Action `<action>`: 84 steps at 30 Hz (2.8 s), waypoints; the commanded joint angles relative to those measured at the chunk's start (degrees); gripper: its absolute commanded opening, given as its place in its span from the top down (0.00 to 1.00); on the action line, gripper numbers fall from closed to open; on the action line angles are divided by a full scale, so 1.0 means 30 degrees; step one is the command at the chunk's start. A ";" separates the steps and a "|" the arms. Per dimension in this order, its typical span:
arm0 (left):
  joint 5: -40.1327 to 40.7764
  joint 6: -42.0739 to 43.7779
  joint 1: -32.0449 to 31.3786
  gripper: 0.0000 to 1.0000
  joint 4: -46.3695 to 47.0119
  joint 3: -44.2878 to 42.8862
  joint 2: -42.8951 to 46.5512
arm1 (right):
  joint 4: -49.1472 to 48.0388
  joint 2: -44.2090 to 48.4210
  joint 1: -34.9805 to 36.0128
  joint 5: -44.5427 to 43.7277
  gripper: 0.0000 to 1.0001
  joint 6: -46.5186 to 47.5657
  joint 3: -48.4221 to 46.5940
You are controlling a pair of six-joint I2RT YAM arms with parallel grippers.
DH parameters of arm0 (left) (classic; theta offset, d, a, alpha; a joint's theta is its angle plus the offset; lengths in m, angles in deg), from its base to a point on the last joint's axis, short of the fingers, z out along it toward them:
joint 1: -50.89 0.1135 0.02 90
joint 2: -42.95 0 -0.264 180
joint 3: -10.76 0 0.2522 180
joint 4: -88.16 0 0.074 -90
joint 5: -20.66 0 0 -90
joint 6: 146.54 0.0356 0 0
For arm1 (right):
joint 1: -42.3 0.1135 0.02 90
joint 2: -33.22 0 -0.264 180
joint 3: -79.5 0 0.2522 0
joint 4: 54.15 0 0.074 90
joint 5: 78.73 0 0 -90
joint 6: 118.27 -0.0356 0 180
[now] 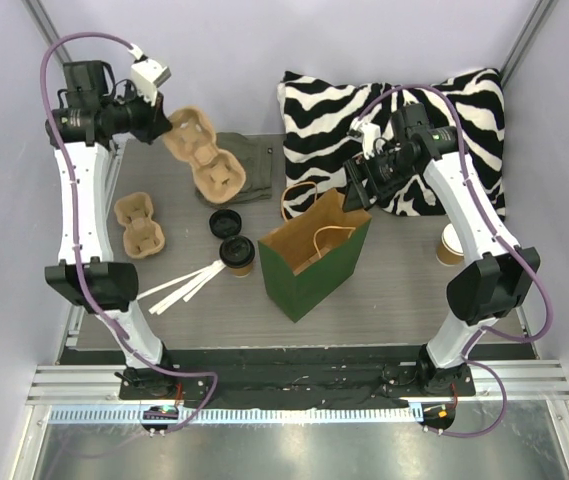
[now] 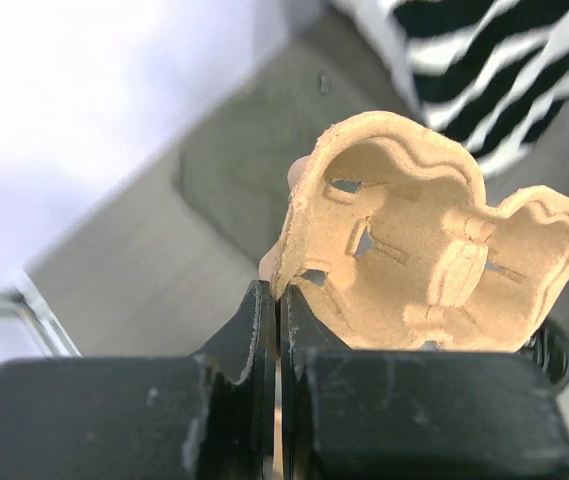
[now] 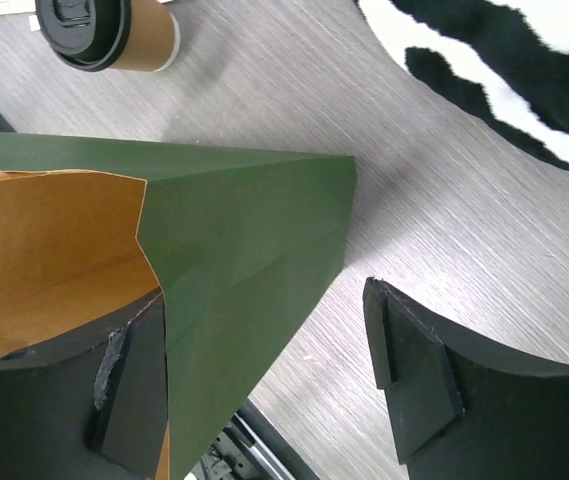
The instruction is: Pack the takeout coffee
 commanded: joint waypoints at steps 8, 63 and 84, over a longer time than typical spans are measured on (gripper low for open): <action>0.6528 -0.2848 -0.5592 1.00 0.8773 0.1030 0.5285 | -0.0734 0.2716 0.0093 -0.0913 0.95 -0.0653 0.0988; 1.5521 0.6056 -2.3643 1.00 0.8391 0.8792 0.8479 | 0.5098 0.1658 0.1703 0.3451 0.99 1.0624 -0.4549; 1.4060 0.9131 -2.4316 1.00 1.3147 1.3719 1.1471 | 0.3486 0.1046 0.2993 0.5503 0.99 0.9661 -0.3961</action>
